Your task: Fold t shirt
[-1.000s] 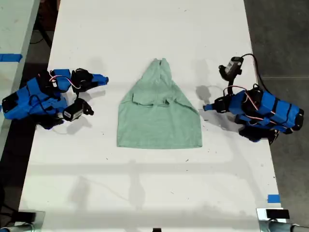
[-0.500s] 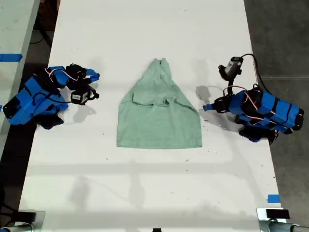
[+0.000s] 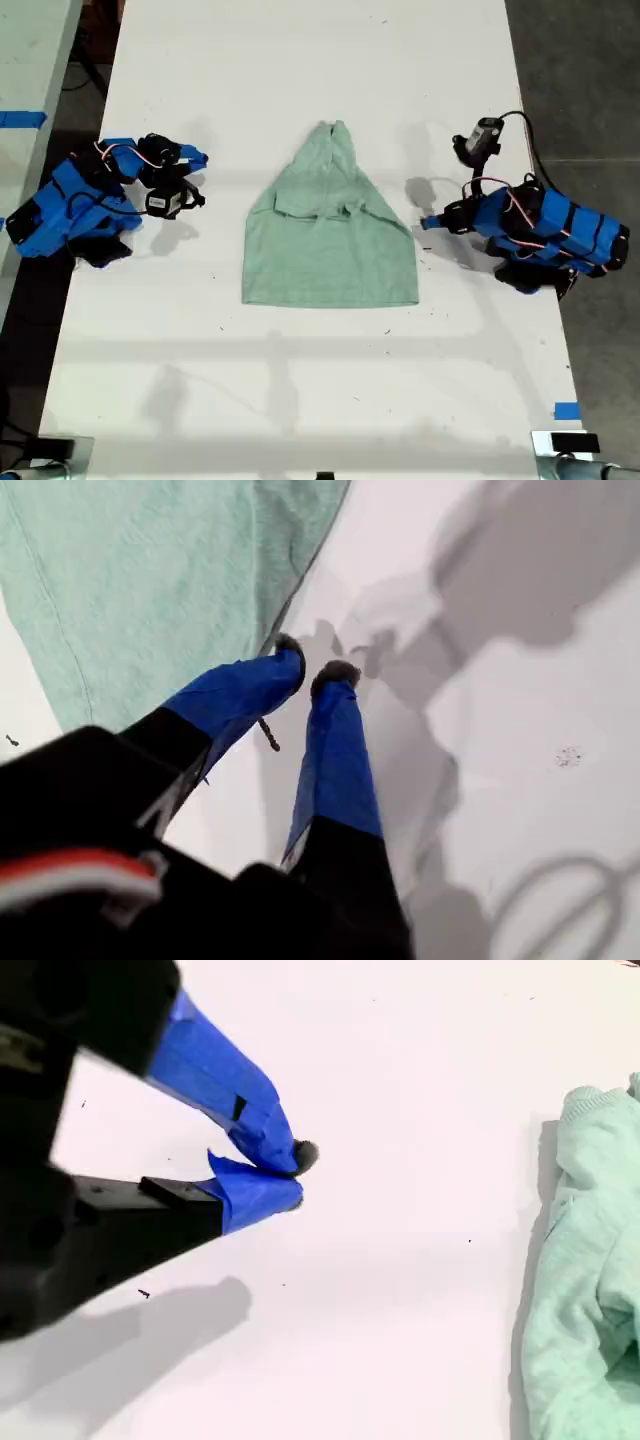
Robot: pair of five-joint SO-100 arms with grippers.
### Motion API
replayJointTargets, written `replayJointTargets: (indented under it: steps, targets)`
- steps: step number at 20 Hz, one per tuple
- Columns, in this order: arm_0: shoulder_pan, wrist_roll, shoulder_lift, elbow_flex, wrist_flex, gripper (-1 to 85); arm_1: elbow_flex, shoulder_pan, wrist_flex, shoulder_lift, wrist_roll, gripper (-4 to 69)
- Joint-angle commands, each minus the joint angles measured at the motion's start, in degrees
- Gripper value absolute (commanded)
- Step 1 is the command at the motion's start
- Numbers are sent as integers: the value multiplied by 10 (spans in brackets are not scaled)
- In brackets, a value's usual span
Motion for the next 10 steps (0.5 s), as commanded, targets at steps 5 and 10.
replayJointTargets:
  steps: [5, 10]
  targets:
    - [11, -13, 0, 24, 2, -2, 31, -4, 1, 7, -9, 52]
    - [11, -13, 0, 24, 2, -2, 31, -4, 1, 7, -9, 52]
